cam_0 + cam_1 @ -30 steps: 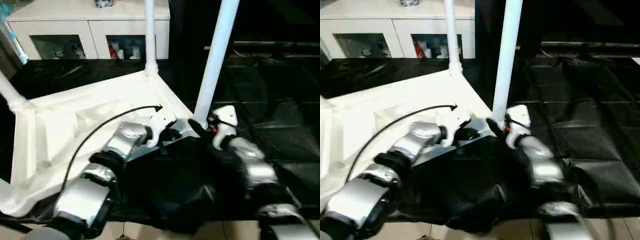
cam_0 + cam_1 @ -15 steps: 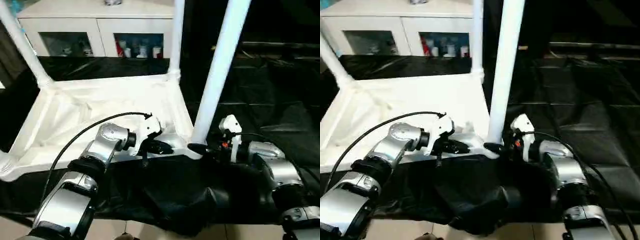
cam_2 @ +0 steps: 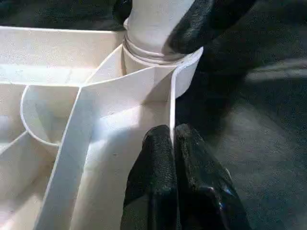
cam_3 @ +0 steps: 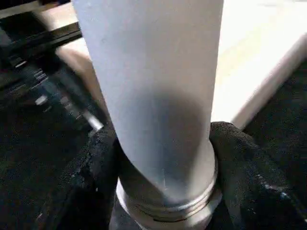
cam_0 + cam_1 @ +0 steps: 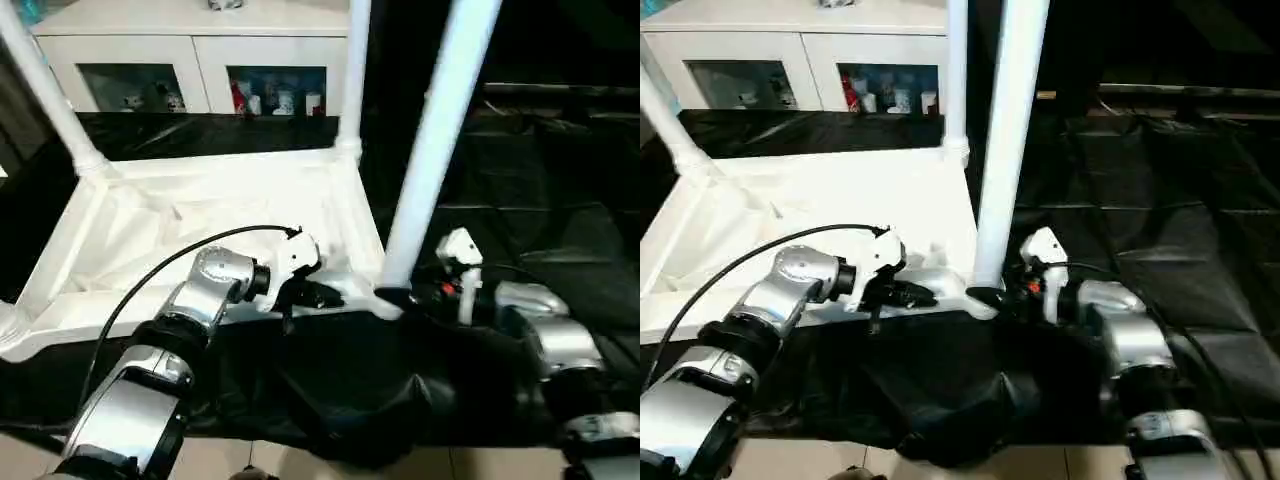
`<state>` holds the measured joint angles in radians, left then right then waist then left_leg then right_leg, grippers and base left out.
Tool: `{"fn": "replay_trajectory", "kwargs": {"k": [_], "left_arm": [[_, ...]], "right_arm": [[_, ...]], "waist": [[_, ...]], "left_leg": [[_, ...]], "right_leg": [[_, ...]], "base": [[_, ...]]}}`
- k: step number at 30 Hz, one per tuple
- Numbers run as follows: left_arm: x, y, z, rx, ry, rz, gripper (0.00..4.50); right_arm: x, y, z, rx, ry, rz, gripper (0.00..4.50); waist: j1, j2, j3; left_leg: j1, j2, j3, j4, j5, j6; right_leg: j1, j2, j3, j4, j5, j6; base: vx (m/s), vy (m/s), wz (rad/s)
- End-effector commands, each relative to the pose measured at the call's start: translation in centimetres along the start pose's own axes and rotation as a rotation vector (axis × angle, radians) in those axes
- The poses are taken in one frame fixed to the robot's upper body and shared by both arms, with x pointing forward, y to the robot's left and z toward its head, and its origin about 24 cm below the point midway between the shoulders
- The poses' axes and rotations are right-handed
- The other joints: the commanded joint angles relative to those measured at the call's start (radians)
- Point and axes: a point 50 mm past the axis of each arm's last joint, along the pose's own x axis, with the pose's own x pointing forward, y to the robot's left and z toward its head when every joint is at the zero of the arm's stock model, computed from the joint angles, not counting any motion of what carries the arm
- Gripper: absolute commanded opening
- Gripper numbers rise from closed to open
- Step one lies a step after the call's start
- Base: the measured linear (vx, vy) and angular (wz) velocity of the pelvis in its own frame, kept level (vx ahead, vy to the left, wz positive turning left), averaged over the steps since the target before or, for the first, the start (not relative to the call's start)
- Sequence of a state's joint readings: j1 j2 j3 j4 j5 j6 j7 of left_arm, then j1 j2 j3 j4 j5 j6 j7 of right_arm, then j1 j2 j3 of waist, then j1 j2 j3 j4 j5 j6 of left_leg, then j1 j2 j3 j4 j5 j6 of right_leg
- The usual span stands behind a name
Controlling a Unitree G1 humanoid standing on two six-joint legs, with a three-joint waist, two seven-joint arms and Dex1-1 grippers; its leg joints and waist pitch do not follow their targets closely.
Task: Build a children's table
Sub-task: Rotate leg to tighten
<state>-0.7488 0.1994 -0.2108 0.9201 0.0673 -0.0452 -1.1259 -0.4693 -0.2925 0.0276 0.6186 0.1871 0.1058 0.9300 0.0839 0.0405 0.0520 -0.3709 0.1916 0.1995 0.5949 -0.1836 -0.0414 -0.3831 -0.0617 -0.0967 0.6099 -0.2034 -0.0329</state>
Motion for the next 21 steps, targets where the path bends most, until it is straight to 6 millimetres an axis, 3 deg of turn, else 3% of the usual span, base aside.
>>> {"fn": "replay_trajectory", "kwargs": {"k": [1, 4, 10, 14, 17, 21], "left_arm": [[0.5, 0.6, 1.4, 0.009, -0.036, 0.063, 0.0], [2.4, 0.7, 2.2, -0.014, -0.031, 0.155, 0.0], [4.5, 0.7, 3.4, -0.022, -0.015, 0.26, 0.0], [4.7, 0.5, 3.5, -0.017, -0.023, 0.239, 0.0], [4.4, 0.5, 3.3, -0.006, -0.025, 0.219, 0.0], [3.6, 0.6, 3.0, 0.011, -0.039, 0.17, 0.0]], "right_arm": [[0.8, 0.4, -1.9, 0.04, 0.083, -0.06, 2.52], [2.3, 0.2, -2.7, 0.129, 0.067, -0.277, 2.52], [5.4, 1.6, -2.7, 0.189, 0.062, -0.424, 2.51], [6.4, 2.2, -2.0, 0.182, 0.019, -0.389, 2.51], [6.4, 2.1, -1.0, 0.141, -0.028, -0.344, 3.21], [5.5, 1.8, -0.5, 0.101, -0.041, -0.215, 3.41]], "waist": [[0.0, -0.014, -0.057], [-0.01, -0.01, -0.054], [-0.018, -0.011, -0.06], [-0.021, -0.009, -0.057], [-0.021, -0.008, -0.057], [-0.02, -0.011, -0.063]], "left_leg": [[0.015, 0.051, -0.03, -0.066, -0.19, 0.056], [0.023, 0.051, -0.032, -0.071, -0.222, 0.035], [0.018, 0.049, -0.033, -0.069, -0.194, 0.044], [0.015, 0.048, -0.032, -0.07, -0.21, 0.052], [0.015, 0.049, -0.033, -0.071, -0.216, 0.053], [0.011, 0.05, -0.033, -0.069, -0.182, 0.074]], "right_leg": [[0.039, -0.106, 0.061, -0.1, -0.309, -0.173], [0.032, -0.104, 0.062, -0.105, -0.357, -0.162], [0.04, -0.106, 0.065, -0.099, -0.264, -0.18], [0.041, -0.107, 0.065, -0.103, -0.286, -0.176], [0.041, -0.106, 0.065, -0.103, -0.288, -0.175], [0.047, -0.105, 0.065, -0.091, -0.199, -0.196]], "base": [[0.0, 0.0, 0.0], [0.0, 0.0, 0.0], [0.0, 0.0, 0.0], [0.0, 0.0, 0.0], [0.0, 0.0, 0.0], [0.0, 0.0, 0.0]]}}
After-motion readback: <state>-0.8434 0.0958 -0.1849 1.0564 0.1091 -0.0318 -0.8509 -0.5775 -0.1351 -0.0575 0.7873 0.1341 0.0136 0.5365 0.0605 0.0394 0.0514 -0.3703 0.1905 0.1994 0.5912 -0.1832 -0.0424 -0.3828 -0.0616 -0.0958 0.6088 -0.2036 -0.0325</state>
